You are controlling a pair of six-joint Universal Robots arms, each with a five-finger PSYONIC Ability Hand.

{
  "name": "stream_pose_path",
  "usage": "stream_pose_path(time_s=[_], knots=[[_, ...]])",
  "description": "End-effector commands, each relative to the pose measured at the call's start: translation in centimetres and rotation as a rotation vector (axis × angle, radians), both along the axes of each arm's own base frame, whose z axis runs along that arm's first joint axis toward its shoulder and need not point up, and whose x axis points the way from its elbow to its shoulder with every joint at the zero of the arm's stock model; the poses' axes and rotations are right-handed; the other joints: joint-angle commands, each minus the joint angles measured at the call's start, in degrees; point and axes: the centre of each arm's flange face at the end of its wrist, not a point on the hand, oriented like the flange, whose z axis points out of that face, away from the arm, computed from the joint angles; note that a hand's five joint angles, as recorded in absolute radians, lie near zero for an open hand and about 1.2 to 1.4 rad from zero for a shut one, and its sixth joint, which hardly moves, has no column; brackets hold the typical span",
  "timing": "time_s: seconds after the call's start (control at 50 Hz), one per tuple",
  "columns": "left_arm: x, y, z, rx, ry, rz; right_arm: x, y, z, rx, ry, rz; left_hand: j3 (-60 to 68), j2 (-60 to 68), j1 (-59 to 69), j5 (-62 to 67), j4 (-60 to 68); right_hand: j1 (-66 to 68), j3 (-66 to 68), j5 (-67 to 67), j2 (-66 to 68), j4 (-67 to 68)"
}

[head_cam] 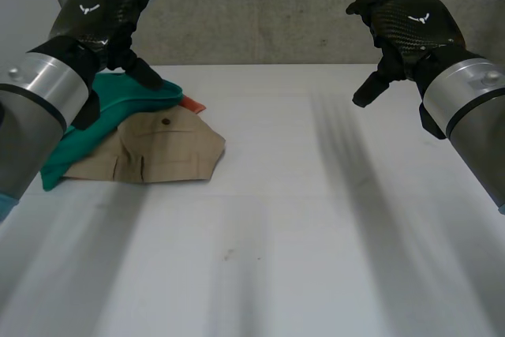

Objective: Fold the laundry.

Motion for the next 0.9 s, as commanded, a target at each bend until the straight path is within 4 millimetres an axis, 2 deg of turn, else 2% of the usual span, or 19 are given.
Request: stream_pose_path(time_s=[0.02, 0.1, 0.16, 0.24, 0.3, 0.38, 0.4, 0.46, 0.5, 0.54, 0.56, 0.6, 0.62, 0.68, 0.7, 0.76, 0.8, 0.84, 0.9], knots=[[1.4, -5.5, -4.6, -0.046, -0.337, 0.184, 0.1, -0.2, -0.4, 0.01, 0.005, 0.0, -1.9, -1.2, -1.9, -2.4, -0.9, -1.2, -2.3, -3.1, -2.5, -3.4], [3.6, -9.7, -9.3, -0.01, -0.546, 0.314, 0.1, -0.2, -0.6, 0.014, 0.008, 0.0, -2.0, -1.4, -2.0, -2.6, -1.1, -1.2, -2.3, -3.1, -2.5, -3.4], [4.9, -12.0, -12.5, 0.03, -0.604, 0.349, 0.1, -0.2, -0.6, 0.017, 0.009, 0.0, -2.0, -1.4, -2.0, -2.6, -1.1, -1.2, -2.3, -3.1, -2.5, -3.4], [6.4, -14.2, -14.4, 0.027, -0.605, 0.398, 0.2, -0.4, -0.9, 0.022, 0.011, 0.0, -1.2, -0.5, -1.2, -1.8, -0.2, -1.2, -2.3, -3.1, -2.5, -3.4], [7.4, -15.3, -15.0, 0.017, -0.601, 0.43, 0.2, -0.5, -1.1, 0.026, 0.014, 0.001, 3.5, 4.2, 3.5, 2.9, 4.4, -1.2, -2.3, -3.1, -2.5, -3.4], [8.8, -16.4, -15.7, -0.001, -0.589, 0.471, 0.2, -0.5, -1.1, 0.027, 0.015, 0.001, 42.3, 42.9, 42.3, 41.7, 43.2, -1.2, -2.3, -3.1, -2.5, -3.4], [9.0, -16.7, -15.4, -0.018, -0.58, 0.486, 0.2, -0.5, -1.1, 0.027, 0.016, 0.001, 67.7, 68.3, 67.7, 67.1, 68.6, -1.2, -2.3, -3.1, -2.5, -3.4], [9.0, -16.7, -14.8, -0.031, -0.57, 0.515, 0.2, -0.6, -1.1, 0.019, 0.03, 0.0, 67.9, 68.6, 67.9, 67.3, 68.9, -1.2, -2.3, -3.1, -2.5, -3.4], [9.0, -16.3, -13.3, -0.054, -0.549, 0.554, 0.2, -0.6, -1.0, 0.011, 0.035, 0.0, 67.9, 68.6, 67.9, 67.3, 68.9, -1.2, -2.3, -3.1, -2.5, -3.4], [8.9, -15.5, -10.2, -0.101, -0.501, 0.585, 0.2, -0.6, -0.9, 0.006, 0.037, -0.002, 67.9, 68.6, 67.9, 67.3, 68.9, -1.2, -2.3, -3.1, -2.5, -3.4], [8.2, -14.3, -7.8, -0.134, -0.434, 0.581, 0.2, -0.6, -0.9, 0.007, 0.036, -0.002, 67.9, 68.6, 67.9, 67.3, 68.9, -1.2, -2.3, -3.1, -2.5, -3.4], [7.1, -12.8, -6.0, -0.158, -0.367, 0.553, 0.2, -0.5, -0.7, 0.002, 0.036, -0.001, 67.9, 68.6, 67.9, 67.3, 68.9, -1.2, -2.3, -3.1, -2.5, -3.4], [5.6, -11.1, -4.2, -0.181, -0.29, 0.51, 0.2, -0.5, -0.6, 0.0, 0.035, -0.001, 67.9, 68.6, 67.9, 67.3, 68.9, -1.2, -2.3, -3.1, -2.5, -3.4], [3.2, -8.2, -2.0, -0.193, -0.177, 0.423, 0.2, -0.5, -0.5, -0.004, 0.033, -0.002, 67.9, 68.6, 67.9, 67.3, 68.9, -1.2, -2.3, -3.1, -2.5, -3.4], [1.6, -6.0, -0.8, -0.194, -0.112, 0.358, 0.1, -0.6, -0.4, -0.005, 0.033, -0.004, 67.9, 68.6, 67.9, 67.3, 68.9, -1.2, -2.3, -3.1, -2.5, -3.4], [-0.4, -2.6, 0.2, -0.164, -0.038, 0.259, -0.1, -0.7, -0.3, -0.008, 0.032, -0.012, 67.9, 68.6, 67.9, 67.3, 68.9, -1.2, -2.3, -3.1, -2.5, -3.4], [-2.6, 0.7, 0.2, -0.113, 0.011, 0.129, -0.1, -0.8, -0.3, -0.008, 0.032, -0.013, 67.9, 68.6, 67.9, 67.3, 68.9, -1.2, -2.3, -3.1, -2.5, -3.4], [-4.6, 3.0, -0.7, -0.058, 0.034, 0.007, -0.2, -0.9, -0.3, -0.009, 0.031, -0.018, 67.9, 68.6, 67.9, 67.3, 68.9, -1.2, -2.3, -3.1, -2.5, -3.4], [-6.5, 5.0, -2.2, 0.007, 0.049, -0.116, -0.2, -0.9, -0.2, -0.012, 0.03, -0.018, 67.9, 68.6, 67.9, 67.3, 68.9, -1.2, -2.3, -3.1, -2.5, -3.4]])
